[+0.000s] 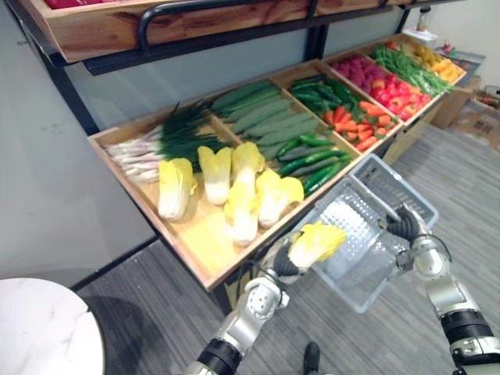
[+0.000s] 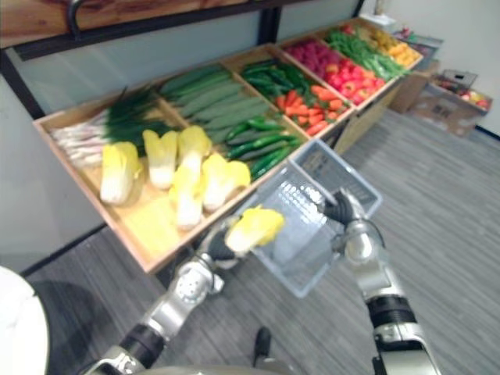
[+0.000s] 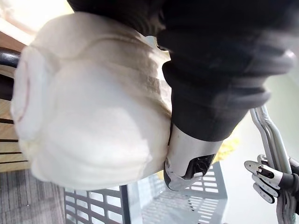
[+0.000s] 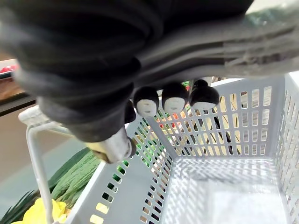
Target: Pick vegetable in the basket
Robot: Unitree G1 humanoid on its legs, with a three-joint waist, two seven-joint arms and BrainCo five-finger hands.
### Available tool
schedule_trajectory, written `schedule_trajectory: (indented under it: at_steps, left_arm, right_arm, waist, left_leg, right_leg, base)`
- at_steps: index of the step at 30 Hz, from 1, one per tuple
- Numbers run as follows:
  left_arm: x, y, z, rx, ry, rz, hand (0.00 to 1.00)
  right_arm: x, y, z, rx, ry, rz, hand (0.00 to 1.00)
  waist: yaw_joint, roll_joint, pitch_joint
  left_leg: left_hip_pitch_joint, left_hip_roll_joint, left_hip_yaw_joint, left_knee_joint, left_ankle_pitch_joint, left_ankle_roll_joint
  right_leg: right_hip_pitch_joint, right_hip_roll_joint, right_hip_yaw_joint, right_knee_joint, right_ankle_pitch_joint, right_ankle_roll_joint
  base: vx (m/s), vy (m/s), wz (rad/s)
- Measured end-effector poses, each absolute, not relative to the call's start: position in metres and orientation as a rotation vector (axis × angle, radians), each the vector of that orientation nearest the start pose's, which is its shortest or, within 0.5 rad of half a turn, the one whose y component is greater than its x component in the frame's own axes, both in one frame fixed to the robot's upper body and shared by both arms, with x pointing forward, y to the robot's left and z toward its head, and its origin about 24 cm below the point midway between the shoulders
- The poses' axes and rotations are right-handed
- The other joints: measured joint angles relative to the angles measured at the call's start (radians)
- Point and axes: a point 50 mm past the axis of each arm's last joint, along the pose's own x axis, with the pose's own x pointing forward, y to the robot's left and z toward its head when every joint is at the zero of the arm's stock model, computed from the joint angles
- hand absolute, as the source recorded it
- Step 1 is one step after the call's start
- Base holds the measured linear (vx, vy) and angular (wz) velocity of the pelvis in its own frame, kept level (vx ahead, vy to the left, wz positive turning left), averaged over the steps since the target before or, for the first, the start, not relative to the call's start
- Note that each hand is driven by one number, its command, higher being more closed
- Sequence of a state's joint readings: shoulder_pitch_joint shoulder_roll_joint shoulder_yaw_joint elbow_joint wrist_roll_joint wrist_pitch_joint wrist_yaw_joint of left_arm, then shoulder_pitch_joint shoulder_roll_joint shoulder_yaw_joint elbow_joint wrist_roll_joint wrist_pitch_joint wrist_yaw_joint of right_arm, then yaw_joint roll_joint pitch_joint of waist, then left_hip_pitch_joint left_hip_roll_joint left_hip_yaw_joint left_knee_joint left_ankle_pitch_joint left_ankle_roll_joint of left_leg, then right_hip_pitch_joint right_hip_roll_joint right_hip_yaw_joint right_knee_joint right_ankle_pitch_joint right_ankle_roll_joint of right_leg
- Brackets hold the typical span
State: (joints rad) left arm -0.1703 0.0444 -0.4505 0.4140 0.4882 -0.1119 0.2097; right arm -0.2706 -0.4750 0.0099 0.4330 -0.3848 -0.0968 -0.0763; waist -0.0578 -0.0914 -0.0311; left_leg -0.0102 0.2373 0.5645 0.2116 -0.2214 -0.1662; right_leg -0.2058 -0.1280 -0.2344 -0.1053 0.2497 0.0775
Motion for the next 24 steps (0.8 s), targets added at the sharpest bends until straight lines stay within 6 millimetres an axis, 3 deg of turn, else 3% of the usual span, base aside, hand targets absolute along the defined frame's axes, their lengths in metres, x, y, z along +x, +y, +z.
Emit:
schedule_trajectory:
  at_steps: [13, 24]
  left_arm:
    - [0.254, 0.039, -0.007, 0.657, -0.052, -0.413, 1.0]
    - [0.262, 0.005, 0.02, 0.655, -0.186, -0.497, 1.0]
  right_arm:
    - [0.301, -0.247, 0.051, -0.865, 0.052, -0.041, 1.0]
    - [0.299, -0.245, 0.048, -0.866, 0.058, -0.03, 1.0]
  waist:
    - [-0.008, -0.002, -0.001]
    - [-0.018, -0.001, -0.001]
  left_leg:
    - [-0.004, 0.003, -0.003, 0.001, -0.002, 0.001]
    - [-0.004, 0.0, -0.004, 0.0, -0.002, 0.002]
  right_leg:
    - [0.001, -0.004, 0.0, 0.0, 0.0, 0.0]
    - [0.001, -0.008, 0.0, 0.0, 0.007, 0.01]
  base:
    - [0.0, 0.0, 0.0]
    - [0.0, 0.0, 0.0]
